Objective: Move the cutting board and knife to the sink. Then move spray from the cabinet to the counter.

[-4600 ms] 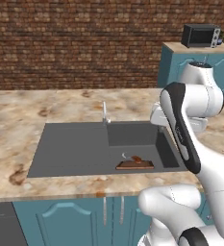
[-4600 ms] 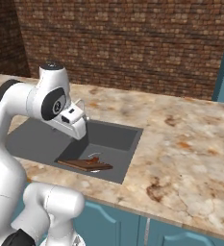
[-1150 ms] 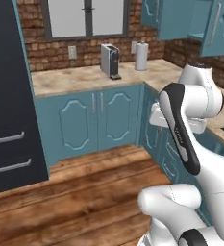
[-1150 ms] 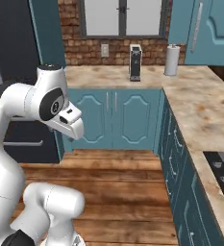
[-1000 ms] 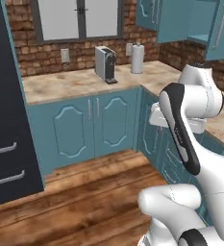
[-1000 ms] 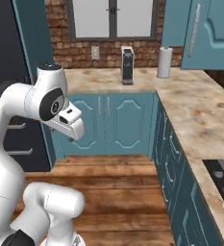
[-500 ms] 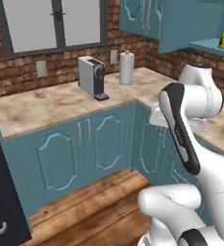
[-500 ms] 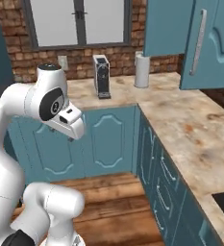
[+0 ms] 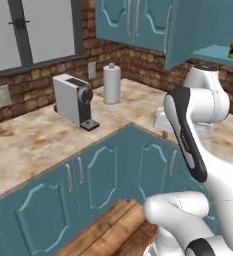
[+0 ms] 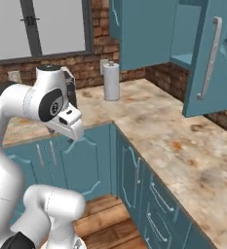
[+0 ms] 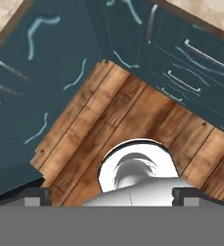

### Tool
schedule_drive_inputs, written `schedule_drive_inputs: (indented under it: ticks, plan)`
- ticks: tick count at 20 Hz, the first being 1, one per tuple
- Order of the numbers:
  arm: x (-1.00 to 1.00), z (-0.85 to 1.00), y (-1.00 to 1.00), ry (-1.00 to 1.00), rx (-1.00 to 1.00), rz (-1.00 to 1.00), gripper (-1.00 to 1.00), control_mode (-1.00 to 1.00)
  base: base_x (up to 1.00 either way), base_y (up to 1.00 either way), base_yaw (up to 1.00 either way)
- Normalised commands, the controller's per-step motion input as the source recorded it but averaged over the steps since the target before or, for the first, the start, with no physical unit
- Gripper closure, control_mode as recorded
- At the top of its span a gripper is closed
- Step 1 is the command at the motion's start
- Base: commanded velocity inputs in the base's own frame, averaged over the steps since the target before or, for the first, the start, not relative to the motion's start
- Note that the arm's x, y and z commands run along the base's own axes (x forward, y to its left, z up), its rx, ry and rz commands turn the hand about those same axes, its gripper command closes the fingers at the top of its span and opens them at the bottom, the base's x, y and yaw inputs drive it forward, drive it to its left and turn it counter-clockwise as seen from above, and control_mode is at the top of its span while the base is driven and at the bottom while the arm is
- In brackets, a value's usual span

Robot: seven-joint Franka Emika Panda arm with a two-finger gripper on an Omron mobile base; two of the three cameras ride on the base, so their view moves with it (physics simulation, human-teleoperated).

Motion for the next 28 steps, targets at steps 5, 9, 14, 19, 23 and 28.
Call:
schedule_drive_inputs:
  ticks: [5, 9, 14, 19, 23, 28]
  plan:
    - [0.0, 0.0, 0.0, 0.0, 0.0, 0.0, -1.0, 1.0, 1.0, 0.02, -0.56]
    - [0.0, 0.0, 0.0, 0.0, 0.0, 0.0, -1.0, 1.0, 0.88, 0.0, -0.61]
    - [0.0, 0.0, 0.0, 0.0, 0.0, 0.0, -1.0, 1.0, 0.68, -0.15, -0.61]
    - [0.0, 0.0, 0.0, 0.0, 0.0, 0.0, -1.0, 1.0, 0.67, -0.18, -0.61]
    - [0.0, 0.0, 0.0, 0.0, 0.0, 0.0, -1.0, 1.0, 1.0, -0.07, -0.25]
    - [0.0, 0.0, 0.0, 0.0, 0.0, 0.0, -1.0, 1.0, 0.75, -0.68, -0.19]
